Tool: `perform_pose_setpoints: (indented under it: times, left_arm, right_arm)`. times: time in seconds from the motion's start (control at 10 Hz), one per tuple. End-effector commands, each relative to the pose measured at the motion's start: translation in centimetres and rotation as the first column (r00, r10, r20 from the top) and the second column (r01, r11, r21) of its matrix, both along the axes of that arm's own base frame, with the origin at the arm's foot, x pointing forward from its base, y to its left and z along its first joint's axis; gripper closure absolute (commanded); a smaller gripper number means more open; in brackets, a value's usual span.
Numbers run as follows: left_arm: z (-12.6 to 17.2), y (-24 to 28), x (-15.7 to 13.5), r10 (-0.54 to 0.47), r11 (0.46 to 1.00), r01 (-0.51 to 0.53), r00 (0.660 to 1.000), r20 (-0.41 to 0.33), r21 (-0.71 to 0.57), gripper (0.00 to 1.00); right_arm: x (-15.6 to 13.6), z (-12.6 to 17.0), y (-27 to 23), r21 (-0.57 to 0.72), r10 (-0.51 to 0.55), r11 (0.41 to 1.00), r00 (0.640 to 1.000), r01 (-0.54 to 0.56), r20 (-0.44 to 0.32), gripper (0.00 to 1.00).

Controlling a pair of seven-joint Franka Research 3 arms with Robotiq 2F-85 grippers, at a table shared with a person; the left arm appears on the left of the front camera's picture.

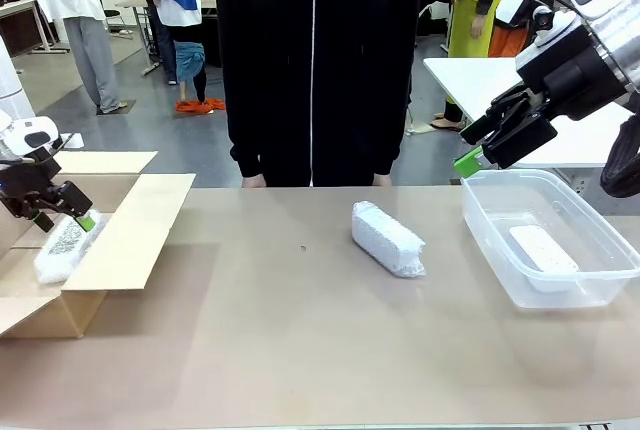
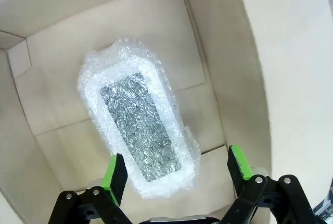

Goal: Separate and place wrapped and unwrapped clocks.
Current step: If the picked Digital clock is wrapped, place it in the Package Box ; if not, place it in the Organizing box.

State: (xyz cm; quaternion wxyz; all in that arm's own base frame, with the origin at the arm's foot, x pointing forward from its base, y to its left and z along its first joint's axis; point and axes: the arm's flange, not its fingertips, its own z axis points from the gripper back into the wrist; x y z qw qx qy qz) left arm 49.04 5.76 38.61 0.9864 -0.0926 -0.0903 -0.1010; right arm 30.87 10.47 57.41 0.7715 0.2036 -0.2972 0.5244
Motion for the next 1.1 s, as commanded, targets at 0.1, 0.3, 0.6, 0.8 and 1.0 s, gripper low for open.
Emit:
perform_pose_setpoints:
  times: [0.1, 0.3, 0.6, 0.8, 1.0]
  left_arm:
    - [7.5, -0.3, -1.5, 0.024, 0.999, -0.025, 0.999, 0.026, 0.041, 0.00]
    - [12.3, -0.9, -3.2, 0.069, 0.996, -0.070, 0.997, 0.021, 0.050, 0.00]
    - [16.8, -2.3, -5.0, 0.084, 0.992, -0.084, 0.996, 0.005, 0.089, 0.00]
    - [17.1, -2.5, -5.3, 0.122, 0.986, -0.117, 0.992, -0.037, 0.119, 0.00]
    - [17.2, -2.5, -5.7, 0.082, 0.993, -0.082, 0.997, -0.004, 0.085, 0.00]
  right_arm:
    - [0.1, -0.1, 0.1, 0.025, 0.022, 0.999, 1.000, -0.022, -0.006, 0.00]
    - [0.1, -0.1, 0.1, 0.025, 0.022, 0.999, 1.000, -0.022, -0.006, 0.00]
    - [0.1, -0.1, 0.1, 0.025, 0.022, 0.999, 1.000, -0.022, -0.006, 0.00]
    - [0.1, -0.1, 0.1, 0.025, 0.022, 0.999, 1.000, -0.022, -0.006, 0.00]
    - [0.1, -0.1, 0.1, 0.025, 0.022, 0.999, 1.000, -0.022, -0.006, 0.00]
